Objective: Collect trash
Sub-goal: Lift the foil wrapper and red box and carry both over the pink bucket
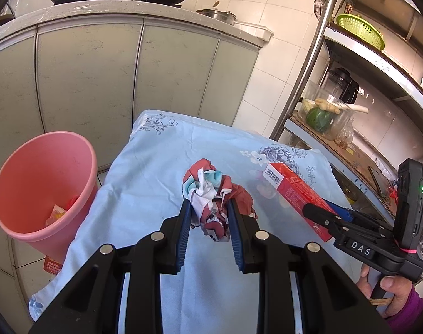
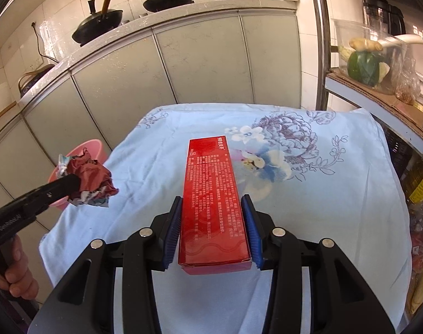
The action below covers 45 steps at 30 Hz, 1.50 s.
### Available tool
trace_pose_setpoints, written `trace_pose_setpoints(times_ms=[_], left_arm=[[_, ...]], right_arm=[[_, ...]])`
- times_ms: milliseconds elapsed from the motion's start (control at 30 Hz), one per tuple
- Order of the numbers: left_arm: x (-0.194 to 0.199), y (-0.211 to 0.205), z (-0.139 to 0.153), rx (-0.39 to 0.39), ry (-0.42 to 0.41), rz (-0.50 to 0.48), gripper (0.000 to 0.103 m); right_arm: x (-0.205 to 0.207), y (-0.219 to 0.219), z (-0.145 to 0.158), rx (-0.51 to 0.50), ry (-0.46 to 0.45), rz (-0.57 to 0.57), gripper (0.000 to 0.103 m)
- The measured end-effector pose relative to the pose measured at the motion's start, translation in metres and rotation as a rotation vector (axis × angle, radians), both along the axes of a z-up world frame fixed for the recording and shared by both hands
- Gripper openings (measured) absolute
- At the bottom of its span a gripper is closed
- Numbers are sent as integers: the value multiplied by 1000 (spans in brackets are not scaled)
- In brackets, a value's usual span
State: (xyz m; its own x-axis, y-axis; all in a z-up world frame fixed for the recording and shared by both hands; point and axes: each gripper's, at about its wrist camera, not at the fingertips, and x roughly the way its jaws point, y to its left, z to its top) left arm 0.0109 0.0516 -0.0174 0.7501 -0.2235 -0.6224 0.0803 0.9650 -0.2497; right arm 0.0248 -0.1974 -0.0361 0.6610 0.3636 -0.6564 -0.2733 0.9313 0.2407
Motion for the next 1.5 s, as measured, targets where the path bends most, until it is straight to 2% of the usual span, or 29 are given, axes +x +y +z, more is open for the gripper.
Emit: trace_pose_setpoints(times_ms=[333,900,1167,1500], left_arm=[[-12,13,6,-15,-28,31,26],[-26,45,6,-61,-53,99,26],[-29,75,13,-72,-82,172,26],[-42,124,23,-37,-127,321,26]], right_arm=[[-10,11,15,9,-39,39,43],[-6,38,30,25,-54,99,43],[10,65,44,69,-60,152,43],[25,118,57,89,-67,250,43]])
